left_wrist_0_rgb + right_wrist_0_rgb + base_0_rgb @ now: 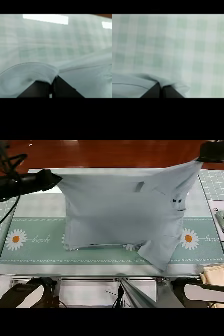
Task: Fold the shirts.
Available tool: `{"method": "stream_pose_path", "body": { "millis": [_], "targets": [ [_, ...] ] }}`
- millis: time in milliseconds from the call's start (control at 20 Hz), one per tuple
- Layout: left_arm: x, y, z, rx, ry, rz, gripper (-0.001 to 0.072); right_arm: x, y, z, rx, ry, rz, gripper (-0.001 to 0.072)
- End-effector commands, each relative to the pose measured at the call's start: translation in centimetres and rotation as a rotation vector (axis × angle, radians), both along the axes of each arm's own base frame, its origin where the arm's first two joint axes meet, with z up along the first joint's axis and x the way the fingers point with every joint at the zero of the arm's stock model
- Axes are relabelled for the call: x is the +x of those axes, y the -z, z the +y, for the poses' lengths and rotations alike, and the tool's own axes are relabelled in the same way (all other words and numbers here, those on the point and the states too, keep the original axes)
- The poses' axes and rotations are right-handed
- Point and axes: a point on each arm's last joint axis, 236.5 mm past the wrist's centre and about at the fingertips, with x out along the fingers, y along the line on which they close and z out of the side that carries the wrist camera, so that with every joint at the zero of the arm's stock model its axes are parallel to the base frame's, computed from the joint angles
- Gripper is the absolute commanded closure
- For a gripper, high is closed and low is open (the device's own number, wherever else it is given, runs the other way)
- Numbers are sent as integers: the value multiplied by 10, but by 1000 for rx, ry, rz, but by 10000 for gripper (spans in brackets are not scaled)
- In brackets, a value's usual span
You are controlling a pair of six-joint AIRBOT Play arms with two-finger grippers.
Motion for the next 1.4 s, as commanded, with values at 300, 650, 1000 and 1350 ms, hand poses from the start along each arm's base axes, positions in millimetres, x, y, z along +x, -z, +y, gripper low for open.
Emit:
{"method": "stream_pose_path", "body": {
  "millis": [300,650,1000,1350],
  "targets": [
    [63,156,14,7,-101,237,679,87,127,9,117,113,82,682],
    [40,197,7,-20,-38,412,377,35,213,23,138,40,446,383],
    [-30,147,97,-55,79,689,119,-38,120,-79,-114,89,484,254],
    [-170,219,99,-138,43,979,118,-98,118,-105,184,208,483,253]
  ]
}}
